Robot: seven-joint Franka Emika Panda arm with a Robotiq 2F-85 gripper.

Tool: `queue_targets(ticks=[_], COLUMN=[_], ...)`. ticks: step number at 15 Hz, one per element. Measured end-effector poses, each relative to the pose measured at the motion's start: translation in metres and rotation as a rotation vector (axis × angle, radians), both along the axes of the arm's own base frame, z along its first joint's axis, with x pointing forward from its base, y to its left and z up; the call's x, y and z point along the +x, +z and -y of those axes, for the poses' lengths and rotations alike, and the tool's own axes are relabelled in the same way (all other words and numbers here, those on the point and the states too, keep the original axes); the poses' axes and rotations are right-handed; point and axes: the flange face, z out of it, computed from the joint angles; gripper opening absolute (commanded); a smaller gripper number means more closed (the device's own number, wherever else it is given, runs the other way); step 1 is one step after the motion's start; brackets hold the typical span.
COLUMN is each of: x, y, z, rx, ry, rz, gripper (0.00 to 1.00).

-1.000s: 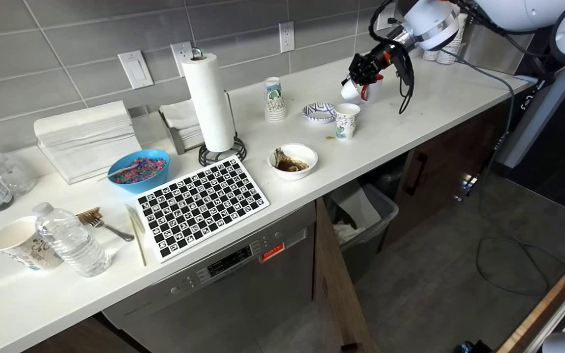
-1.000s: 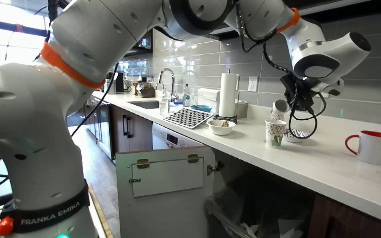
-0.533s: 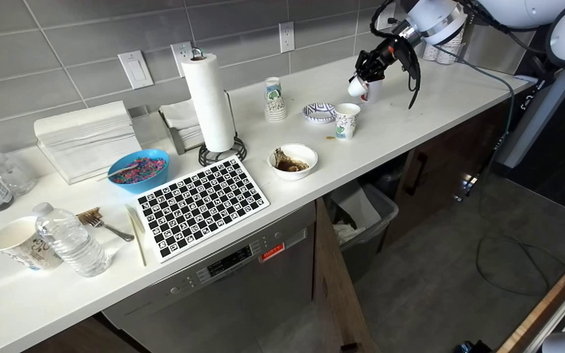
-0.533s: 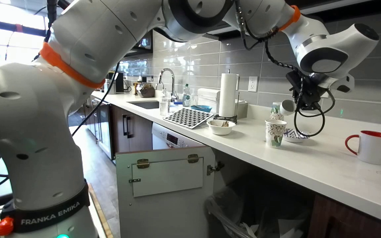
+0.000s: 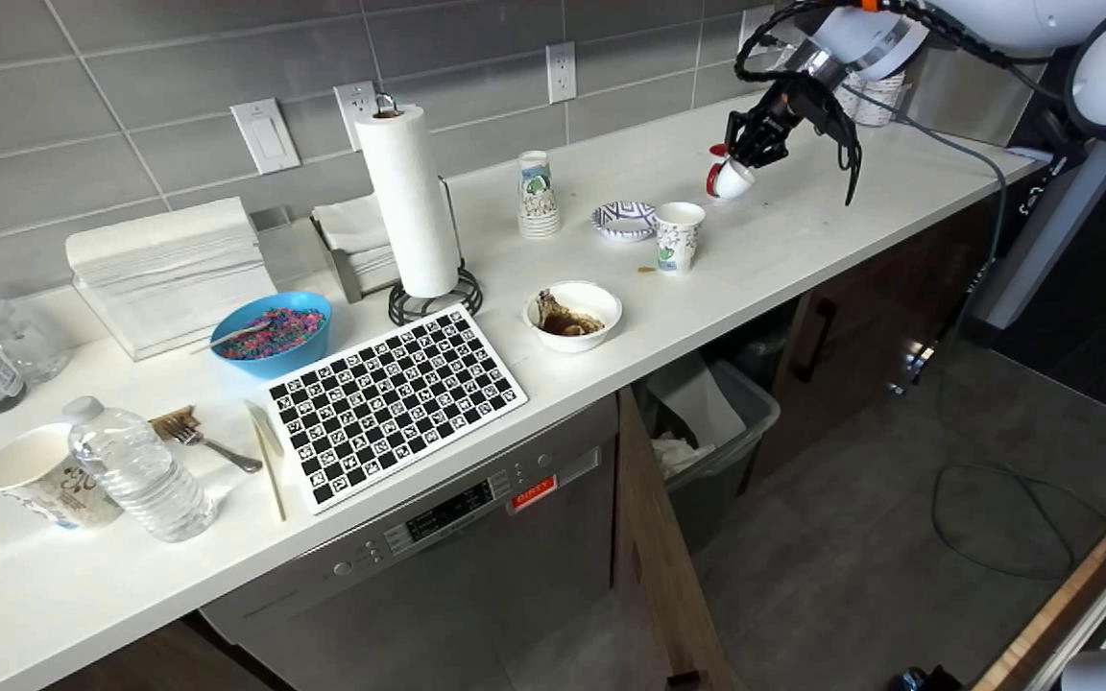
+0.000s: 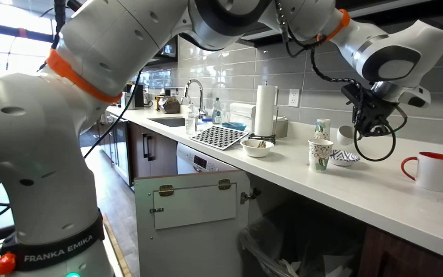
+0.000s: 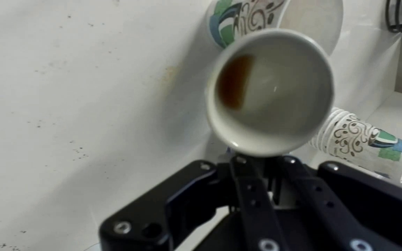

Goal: Pour the contents in the white mug into the coffee cup.

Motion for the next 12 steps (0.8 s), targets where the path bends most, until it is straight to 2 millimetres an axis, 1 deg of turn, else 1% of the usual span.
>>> queue_targets(ticks=[3,9,12], x=[-0.003,-0.002,-0.002], y=[-0.011,-0.044,-0.056], z=[0.006,0.014,0.017], rx=[-0.029,-0.086,-0.098], ry=[-0.031,-0.089,-0.102], rz=[-0.056,-0.163,-0.216], gripper=[0.03,0.03,0.03])
